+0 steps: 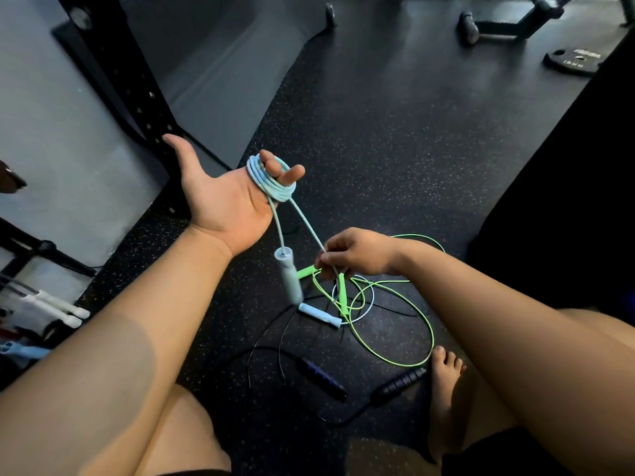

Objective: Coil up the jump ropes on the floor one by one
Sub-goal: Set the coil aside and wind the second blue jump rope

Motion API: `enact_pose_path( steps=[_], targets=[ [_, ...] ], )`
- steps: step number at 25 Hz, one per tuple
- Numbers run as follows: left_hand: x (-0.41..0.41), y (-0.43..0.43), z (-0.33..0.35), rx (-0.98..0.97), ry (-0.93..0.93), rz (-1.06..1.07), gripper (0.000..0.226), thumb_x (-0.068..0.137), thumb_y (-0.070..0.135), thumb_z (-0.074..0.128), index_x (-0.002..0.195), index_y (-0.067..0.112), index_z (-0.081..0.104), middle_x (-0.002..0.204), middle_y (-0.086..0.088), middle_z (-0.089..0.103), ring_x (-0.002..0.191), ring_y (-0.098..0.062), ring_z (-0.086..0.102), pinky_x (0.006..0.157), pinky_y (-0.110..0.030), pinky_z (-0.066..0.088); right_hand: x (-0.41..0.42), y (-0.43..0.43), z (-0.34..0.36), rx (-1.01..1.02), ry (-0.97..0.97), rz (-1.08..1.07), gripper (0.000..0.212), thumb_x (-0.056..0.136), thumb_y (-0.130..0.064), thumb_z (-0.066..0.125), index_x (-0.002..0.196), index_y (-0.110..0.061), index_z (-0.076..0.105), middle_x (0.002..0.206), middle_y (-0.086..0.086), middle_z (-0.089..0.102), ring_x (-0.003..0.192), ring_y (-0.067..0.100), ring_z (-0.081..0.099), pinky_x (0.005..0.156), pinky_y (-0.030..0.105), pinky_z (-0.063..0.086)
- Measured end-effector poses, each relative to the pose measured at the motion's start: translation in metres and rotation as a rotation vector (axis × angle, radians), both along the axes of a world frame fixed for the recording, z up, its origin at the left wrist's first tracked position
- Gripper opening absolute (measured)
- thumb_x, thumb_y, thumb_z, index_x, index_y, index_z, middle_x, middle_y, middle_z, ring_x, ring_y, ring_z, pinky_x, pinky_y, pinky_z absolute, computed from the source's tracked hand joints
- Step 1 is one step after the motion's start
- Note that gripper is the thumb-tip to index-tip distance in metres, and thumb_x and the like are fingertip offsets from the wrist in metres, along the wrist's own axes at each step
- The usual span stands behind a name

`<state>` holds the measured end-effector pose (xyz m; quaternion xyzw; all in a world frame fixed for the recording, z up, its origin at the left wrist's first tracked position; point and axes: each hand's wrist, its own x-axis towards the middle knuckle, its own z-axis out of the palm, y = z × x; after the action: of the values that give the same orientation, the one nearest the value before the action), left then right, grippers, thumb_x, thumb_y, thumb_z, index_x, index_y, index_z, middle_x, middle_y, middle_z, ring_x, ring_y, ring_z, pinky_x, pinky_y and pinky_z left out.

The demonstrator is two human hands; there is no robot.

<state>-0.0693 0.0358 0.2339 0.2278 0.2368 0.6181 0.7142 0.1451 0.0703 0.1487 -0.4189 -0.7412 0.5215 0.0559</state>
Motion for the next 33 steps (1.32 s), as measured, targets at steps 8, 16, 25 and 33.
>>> enact_pose_path(
  steps=[8,16,25,33],
  targets=[
    [0.002,0.015,-0.023,-0.149,0.497,0.177,0.118,0.079,0.092,0.006,0.138,-0.004,0.041,0.121,-0.025,0.067,0.110,-0.032,0.072,0.114,-0.058,0.040,-0.013,-0.016,0.039,0.327,0.002,0.108,0.023,0.102,-0.033,0.054,0.101,-0.018,0.071,0.061,-0.008,0.059,0.052,0.002,0.051,0.058,0.029,0.045],
    [0.021,0.001,-0.022,-0.145,1.082,-0.652,0.134,0.071,0.091,-0.021,0.096,0.002,0.077,0.092,-0.024,0.072,0.101,-0.037,0.071,0.110,-0.044,0.037,0.002,-0.002,0.056,0.536,0.225,-0.048,0.016,0.088,-0.030,0.077,0.090,-0.014,0.075,0.070,-0.009,0.071,0.063,0.000,0.061,0.062,0.023,0.048],
    [0.022,-0.005,-0.001,-0.146,0.627,-0.702,0.112,0.060,0.100,-0.015,0.067,0.010,0.052,0.040,0.001,0.038,0.049,-0.027,0.058,0.089,-0.038,0.048,0.013,0.009,0.030,0.249,0.346,-0.209,0.042,0.096,-0.043,0.059,0.076,-0.006,0.063,0.064,0.001,0.053,0.061,0.013,0.047,0.061,0.033,0.039],
    [0.005,0.001,0.001,-0.026,0.070,-0.279,0.107,0.062,0.105,0.008,0.079,0.011,0.055,0.057,0.001,0.047,0.062,-0.022,0.055,0.093,-0.030,0.050,0.003,-0.007,-0.007,0.072,0.026,0.026,0.031,0.096,-0.046,0.059,0.091,-0.017,0.069,0.088,0.003,0.077,0.080,0.014,0.066,0.088,0.043,0.055]
  ],
)
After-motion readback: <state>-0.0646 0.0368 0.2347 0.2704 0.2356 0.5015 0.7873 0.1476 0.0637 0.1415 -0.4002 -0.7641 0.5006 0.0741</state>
